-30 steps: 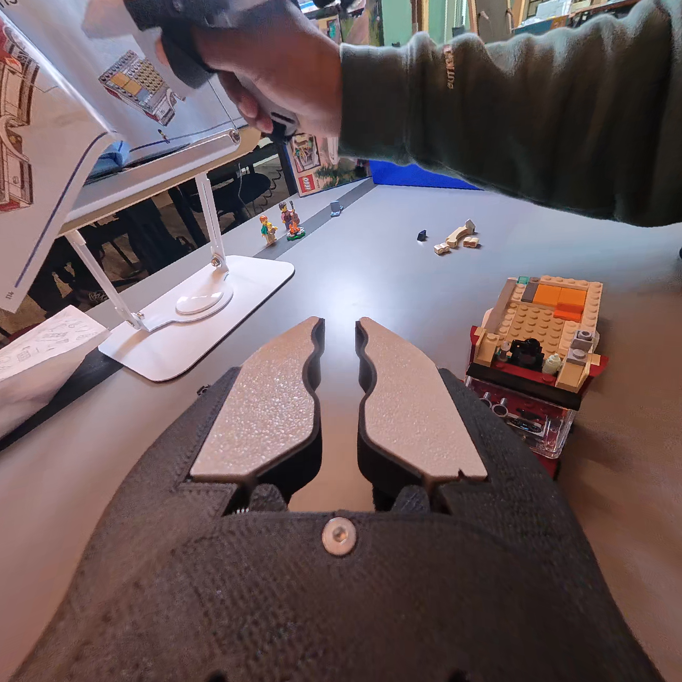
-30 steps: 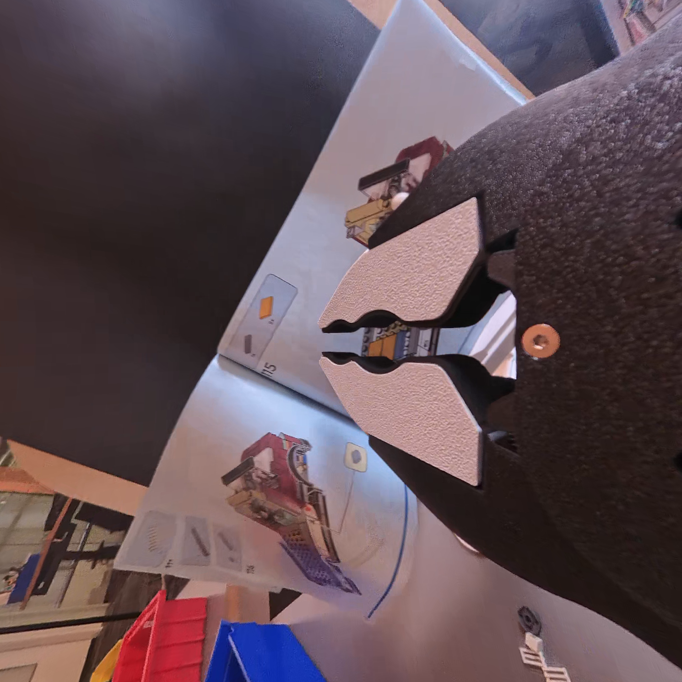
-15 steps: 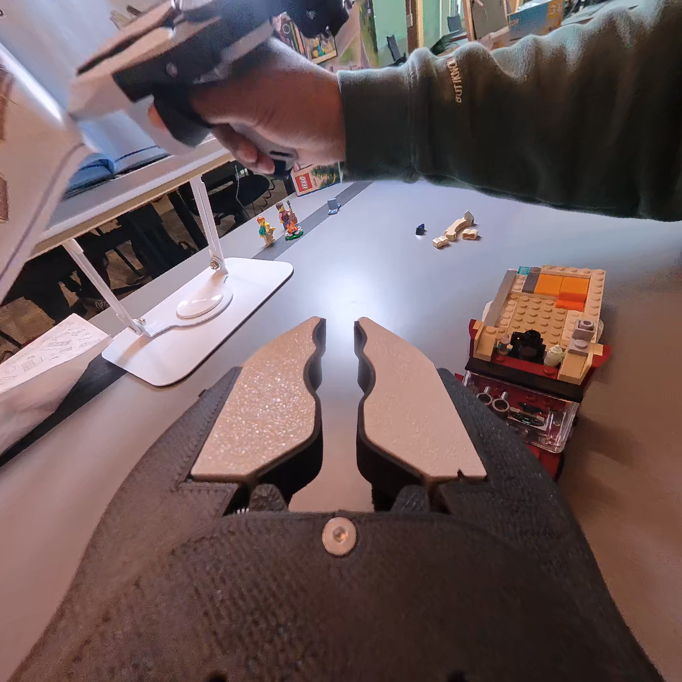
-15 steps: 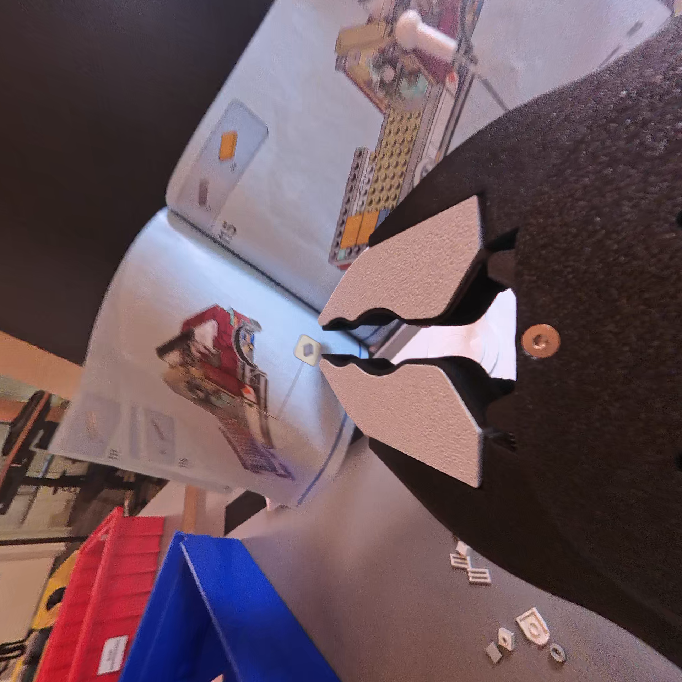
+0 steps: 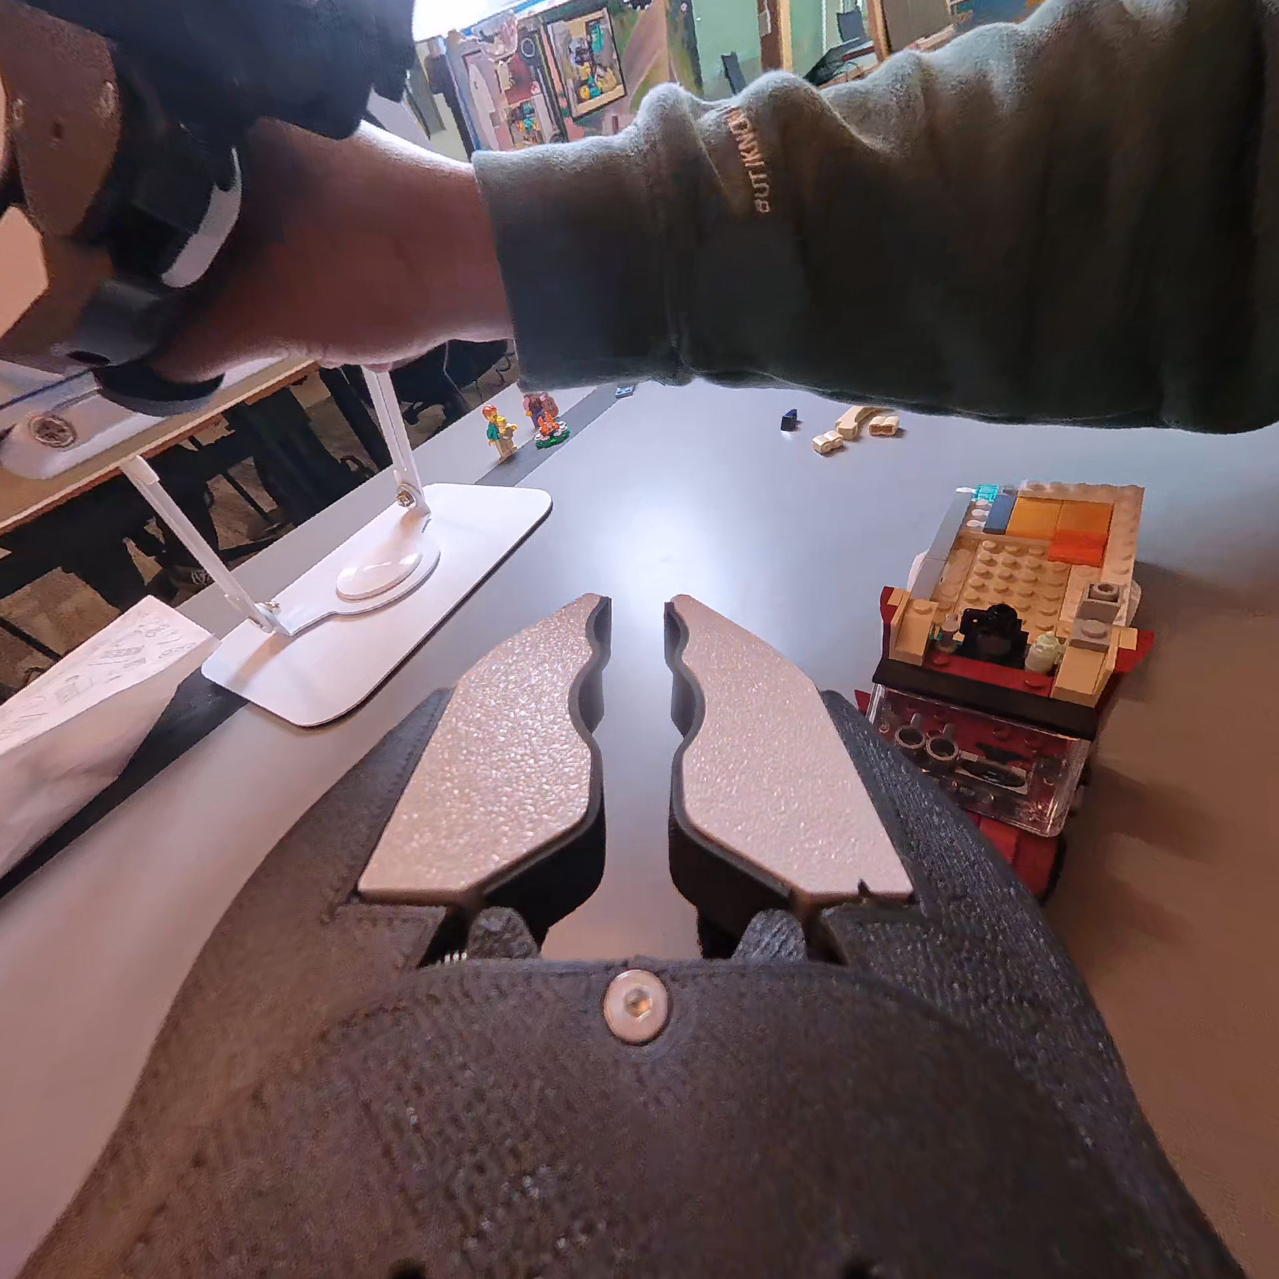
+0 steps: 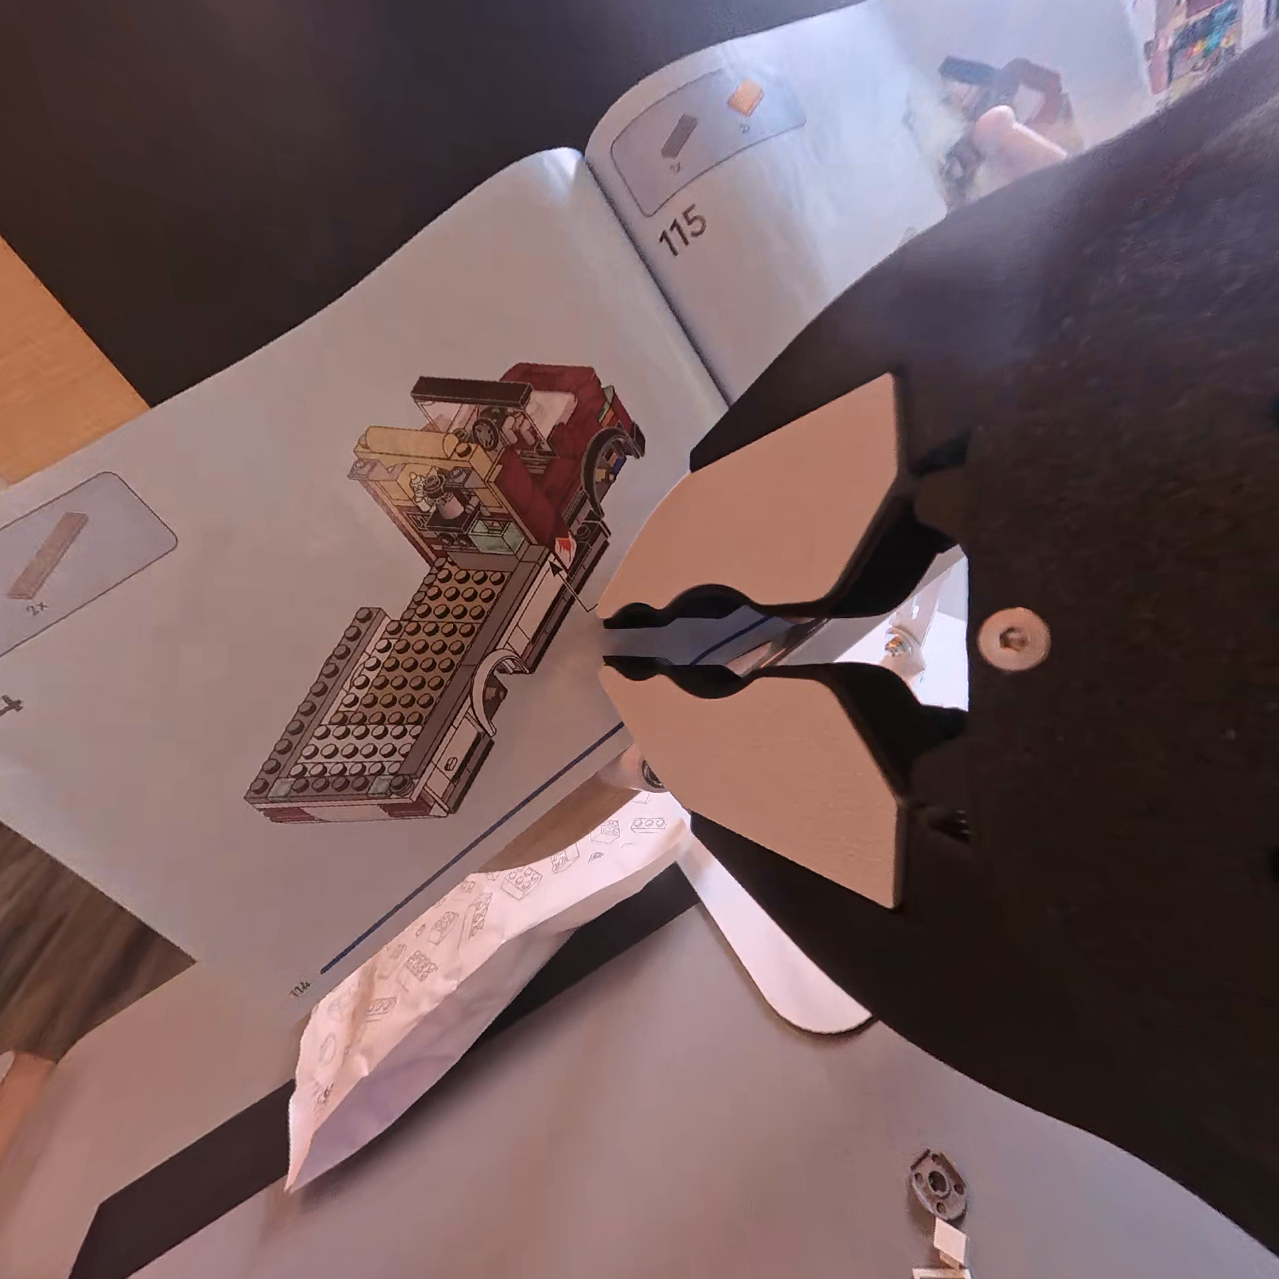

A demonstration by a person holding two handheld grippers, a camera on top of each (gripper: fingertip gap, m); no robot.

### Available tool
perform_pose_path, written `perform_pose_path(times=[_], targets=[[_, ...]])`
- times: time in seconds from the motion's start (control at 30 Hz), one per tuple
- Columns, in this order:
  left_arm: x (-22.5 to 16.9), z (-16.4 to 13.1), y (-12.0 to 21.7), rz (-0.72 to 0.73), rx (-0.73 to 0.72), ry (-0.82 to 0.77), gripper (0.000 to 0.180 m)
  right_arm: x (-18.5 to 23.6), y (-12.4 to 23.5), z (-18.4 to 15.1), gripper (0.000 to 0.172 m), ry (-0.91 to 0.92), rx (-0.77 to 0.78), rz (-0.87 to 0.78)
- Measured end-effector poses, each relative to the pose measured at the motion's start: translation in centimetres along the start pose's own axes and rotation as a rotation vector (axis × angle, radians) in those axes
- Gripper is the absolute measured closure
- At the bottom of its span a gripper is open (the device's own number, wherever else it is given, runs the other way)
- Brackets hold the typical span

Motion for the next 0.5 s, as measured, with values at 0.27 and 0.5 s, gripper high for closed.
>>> perform_pose_path(times=[0.27,0.5], targets=[[-0.3,0.4,0.4,-0.239,-0.023,0.13,0.142,-1.2,2.5,-0.6,0.159,-0.103,-0.108,0.188],[-3.0,1.0,0.1,-0.401,0.043,0.08,0.12,-2.5,13.4,-3.4,0.16,-0.184,-0.202,0.527]])
Point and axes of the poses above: each gripper's, where its closed fingertips meet, y back along the fingers, z out of its top, x = y × z across the jaws, the point moved 8 cm from there along y, back along the fingers, and after that the axes turned 3 degrees about -z, right-handed, at the moved point
